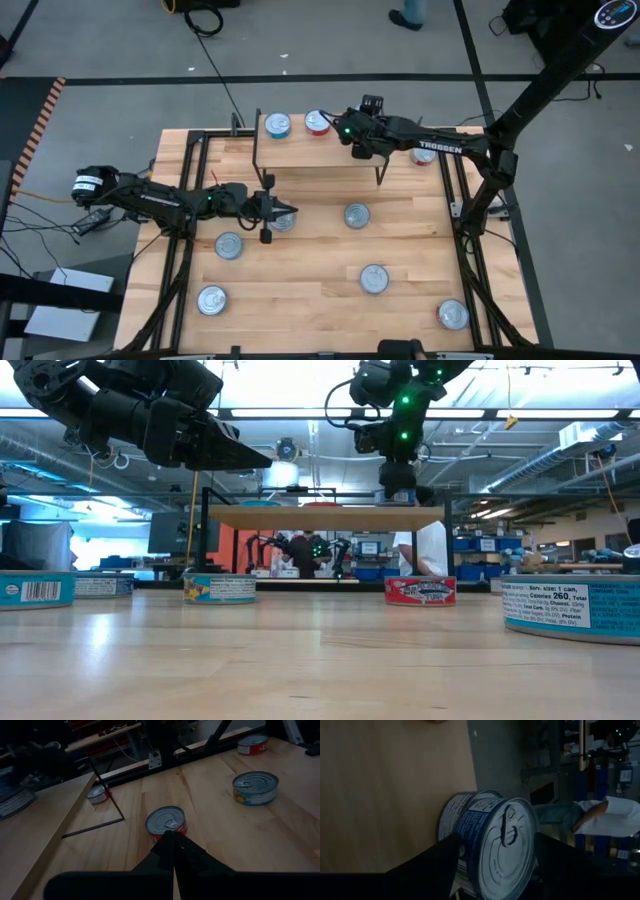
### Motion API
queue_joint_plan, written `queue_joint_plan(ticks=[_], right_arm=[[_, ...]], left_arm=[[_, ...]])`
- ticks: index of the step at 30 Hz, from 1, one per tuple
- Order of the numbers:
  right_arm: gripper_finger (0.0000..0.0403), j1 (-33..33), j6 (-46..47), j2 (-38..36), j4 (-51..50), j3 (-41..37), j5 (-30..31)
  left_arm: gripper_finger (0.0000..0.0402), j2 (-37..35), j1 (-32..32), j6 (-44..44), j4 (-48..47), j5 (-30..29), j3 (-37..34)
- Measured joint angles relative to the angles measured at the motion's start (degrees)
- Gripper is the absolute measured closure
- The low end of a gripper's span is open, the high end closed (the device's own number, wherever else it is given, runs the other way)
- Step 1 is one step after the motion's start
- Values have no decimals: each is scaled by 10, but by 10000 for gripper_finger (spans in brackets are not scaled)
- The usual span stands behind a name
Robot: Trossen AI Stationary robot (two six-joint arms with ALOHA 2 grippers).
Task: Stack canned seafood by type on shelf
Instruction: Stack the blue tuna can on top of the other blue tuna can on the shelf
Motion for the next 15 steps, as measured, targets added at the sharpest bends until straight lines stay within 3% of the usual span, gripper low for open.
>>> queue_joint_plan(ticks=[15], right_arm=[[174, -12, 2, 0, 34, 0, -19]], left_arm=[[396, 0, 0, 0, 0, 6, 0]])
